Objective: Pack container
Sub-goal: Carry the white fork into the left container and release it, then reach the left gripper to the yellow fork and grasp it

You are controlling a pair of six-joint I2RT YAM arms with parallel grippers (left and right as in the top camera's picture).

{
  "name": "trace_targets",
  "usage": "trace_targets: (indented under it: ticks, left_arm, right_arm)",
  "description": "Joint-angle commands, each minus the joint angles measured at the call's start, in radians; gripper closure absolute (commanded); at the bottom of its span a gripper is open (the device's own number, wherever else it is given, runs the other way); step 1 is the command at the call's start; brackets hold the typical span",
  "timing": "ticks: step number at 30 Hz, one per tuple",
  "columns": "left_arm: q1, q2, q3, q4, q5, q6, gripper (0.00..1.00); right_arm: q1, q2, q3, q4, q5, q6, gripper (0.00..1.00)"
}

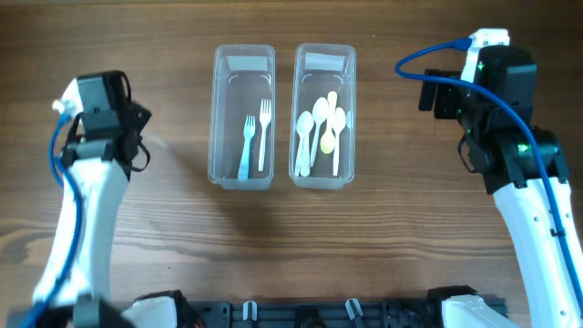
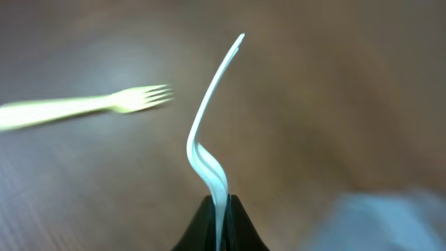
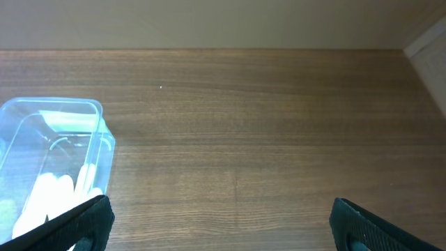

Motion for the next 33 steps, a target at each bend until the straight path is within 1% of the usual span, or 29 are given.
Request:
trace_targets:
  ticks: [1,3,5,8,13,14,15,16,17,19,20,22,24,25,27,29,33]
  left_arm:
    - [-0.113,-0.087,0.0,0.095,0.293,0.367,0.96]
    - [-0.179,-0.087,0.0,0.126,0.359,0.483,0.96]
    - [-0.269,-0.048,0.0,0.132,0.352,0.526,0.96]
    - [-0.306,0.016,0.0,0.132,0.35,0.526,0.96]
    - [-0.326,0.11,0.0,0.132,0.351,0.526,0.96]
    - [-0.327,0.123,0.0,0.132,0.351,0.526,0.87]
    - [-0.327,0.134,0.0,0.132,0.351,0.525,0.54]
    - [-0.327,0.137,0.0,0.133,0.35,0.526,0.32]
    - [-0.327,0.137,0.0,0.135,0.348,0.526,0.18]
    - [-0.322,0.122,0.0,0.14,0.307,0.526,0.13]
    - [-0.318,0.109,0.0,0.14,0.272,0.526,0.13]
    - [-0.306,0.081,0.0,0.137,0.188,0.525,0.07]
    - [-0.279,0.034,0.0,0.11,0.062,0.516,0.01]
    - [-0.254,0.005,0.0,0.083,-0.022,0.475,0.0]
    - [-0.208,-0.026,0.0,0.044,-0.137,0.392,0.0]
    - [-0.141,-0.04,0.0,0.016,-0.224,0.322,0.01]
    - [-0.003,-0.03,0.0,0.006,-0.253,0.311,0.0]
  right_arm:
    - [0.0,0.006,0.01,0.002,0.021,-0.009,0.0]
    - [0.0,0.006,0.01,0.002,0.021,-0.009,0.0]
    - [0.0,0.006,0.01,0.002,0.021,-0.009,0.0]
    - [0.0,0.006,0.01,0.002,0.021,-0.009,0.0]
    - [0.0,0.006,0.01,0.002,0.021,-0.009,0.0]
    - [0.0,0.006,0.01,0.002,0.021,-0.009,0.0]
    - [0.0,0.006,0.01,0.002,0.021,-0.009,0.0]
    - [0.0,0.006,0.01,0.002,0.021,-0.009,0.0]
    - [0.0,0.006,0.01,0.002,0.021,-0.009,0.0]
    - [0.0,0.006,0.01,0.002,0.021,-0.009,0.0]
    - [0.0,0.006,0.01,0.002,0.021,-0.009,0.0]
    - [0.0,0.006,0.01,0.002,0.021,-0.009,0.0]
    - [0.0,0.006,0.01,0.002,0.021,-0.009,0.0]
    - [0.0,0.006,0.01,0.002,0.021,-0.009,0.0]
    - [0.0,0.006,0.01,0.002,0.021,-0.009,0.0]
    - [0.0,0.006,0.01,0.002,0.021,-0.009,0.01]
    - [0.0,0.006,0.01,0.002,0.021,-0.009,0.0]
